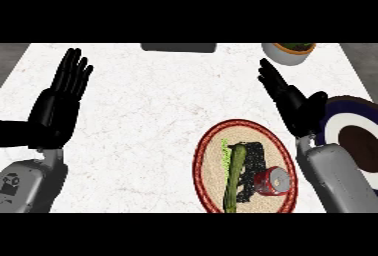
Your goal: Pick the can from the placemat and place it in the plate
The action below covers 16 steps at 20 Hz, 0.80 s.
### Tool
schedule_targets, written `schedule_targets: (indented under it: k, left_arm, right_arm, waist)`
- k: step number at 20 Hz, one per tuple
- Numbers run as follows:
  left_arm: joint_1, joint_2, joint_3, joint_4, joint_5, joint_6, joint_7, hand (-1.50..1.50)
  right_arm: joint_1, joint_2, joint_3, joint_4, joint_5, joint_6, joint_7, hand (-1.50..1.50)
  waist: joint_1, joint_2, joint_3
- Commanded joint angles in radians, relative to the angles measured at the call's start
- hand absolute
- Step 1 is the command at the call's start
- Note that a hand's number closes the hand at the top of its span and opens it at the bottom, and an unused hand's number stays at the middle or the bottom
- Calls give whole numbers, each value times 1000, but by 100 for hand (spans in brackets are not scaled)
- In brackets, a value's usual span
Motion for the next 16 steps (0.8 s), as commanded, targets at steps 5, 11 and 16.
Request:
schedule_targets:
  k: [5, 11, 16]
  left_arm:
    - [95, 44, -14, 112, -44, 0, 76, 0]
    - [134, 53, -26, 154, -34, -16, 153, 0]
    - [131, 27, -40, 193, -65, -5, 119, 0]
  right_arm:
    - [-56, -33, 77, -38, -240, 503, -104, 150]
    - [60, -146, -40, 89, -158, 573, -517, -150]
    - [87, -267, 55, 202, 104, 797, -867, -150]
  waist:
    - [52, 27, 55]
    - [17, 23, 55]
    - [21, 19, 53]
